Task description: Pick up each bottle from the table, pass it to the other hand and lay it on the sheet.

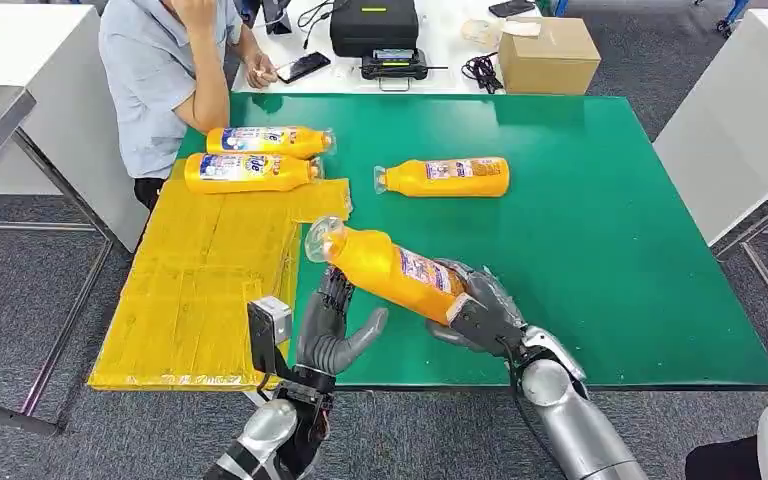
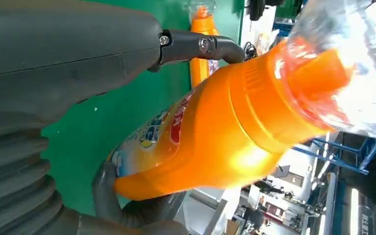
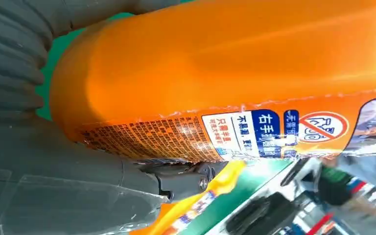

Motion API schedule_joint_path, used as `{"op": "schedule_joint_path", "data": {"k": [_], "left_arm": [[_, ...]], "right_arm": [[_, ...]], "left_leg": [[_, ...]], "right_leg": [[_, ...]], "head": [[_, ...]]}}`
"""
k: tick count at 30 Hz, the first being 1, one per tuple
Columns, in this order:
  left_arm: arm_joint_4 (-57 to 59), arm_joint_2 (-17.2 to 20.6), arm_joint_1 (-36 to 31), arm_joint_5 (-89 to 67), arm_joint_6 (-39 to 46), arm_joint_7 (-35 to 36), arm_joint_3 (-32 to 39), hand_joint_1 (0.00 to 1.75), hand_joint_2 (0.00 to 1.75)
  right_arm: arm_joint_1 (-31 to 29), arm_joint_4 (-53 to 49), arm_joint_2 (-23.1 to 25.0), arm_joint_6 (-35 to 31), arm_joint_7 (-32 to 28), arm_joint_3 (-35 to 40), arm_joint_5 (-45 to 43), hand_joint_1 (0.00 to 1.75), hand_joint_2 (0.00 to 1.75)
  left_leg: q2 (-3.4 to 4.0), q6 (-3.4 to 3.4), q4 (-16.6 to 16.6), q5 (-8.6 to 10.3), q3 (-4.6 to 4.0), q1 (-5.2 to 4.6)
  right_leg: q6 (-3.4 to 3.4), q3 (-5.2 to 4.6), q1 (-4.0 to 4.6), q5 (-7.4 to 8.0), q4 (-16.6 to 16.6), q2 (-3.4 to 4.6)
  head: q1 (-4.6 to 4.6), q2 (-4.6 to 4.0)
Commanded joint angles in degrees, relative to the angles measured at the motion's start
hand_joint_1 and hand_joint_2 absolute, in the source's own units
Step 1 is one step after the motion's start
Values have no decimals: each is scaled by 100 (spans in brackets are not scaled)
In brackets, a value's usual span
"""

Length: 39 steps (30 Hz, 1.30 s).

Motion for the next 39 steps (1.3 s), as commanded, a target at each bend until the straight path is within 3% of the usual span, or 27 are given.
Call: {"op": "schedule_joint_path", "data": {"k": [1,27,28,29,30,33,34,35,36,39], "left_arm": [[923,-39,-594,5,-93,-320,49,0,175],[823,-107,-670,-103,-881,-847,271,0,175],[811,-95,-662,-123,-950,-890,237,61,175],[813,-96,-651,-124,-997,-908,228,155,175],[801,-92,-645,-120,-1034,-925,220,175,175],[758,-84,-611,-116,-1078,-937,235,175,175],[709,-66,-581,-128,-1084,-954,234,175,175],[627,-51,-524,-167,-1088,-976,259,175,175],[567,-35,-483,-197,-1085,-986,271,175,175],[431,-7,-369,-353,-1005,-970,334,175,175]], "right_arm": [[-481,605,18,437,-173,447,-402,175,175],[-960,1231,-117,1341,-717,1165,-763,173,175],[-980,1259,-118,1352,-723,1182,-766,173,175],[-996,1293,-119,1355,-723,1198,-770,171,175],[-996,1302,-123,1349,-724,1201,-770,169,175],[-965,1340,-158,1297,-728,1198,-770,155,175],[-913,1326,-164,1275,-731,1184,-775,141,175],[-846,1274,-166,1186,-693,1165,-713,86,175],[-797,1243,-169,1119,-661,1162,-669,0,175],[-686,1258,-100,928,-528,1069,-586,0,175]], "left_leg": [[18,-13,-1,-6,20,7],[17,-12,1,-8,20,8],[12,-10,0,-5,15,5],[19,-17,4,-13,27,13],[13,-12,0,-7,19,7],[11,-11,0,-6,17,7],[18,-16,2,-12,28,13],[11,-14,0,-10,27,10],[13,-15,2,-12,29,11],[8,-13,-2,-10,26,10]], "right_leg": [[-14,18,8,0,-4,14],[-14,19,9,-3,-4,14],[-11,15,6,-2,-2,9],[-20,27,14,-6,-2,14],[-14,18,8,-3,-3,10],[-13,17,8,-2,-4,8],[-19,29,14,-6,-5,13],[-17,28,11,-6,-5,7],[-19,30,13,-7,-5,8],[-16,26,11,-7,-6,4]], "head": [[0,0],[0,0],[0,0],[0,0],[0,0],[0,0],[0,0],[0,0],[0,0],[0,0]]}}
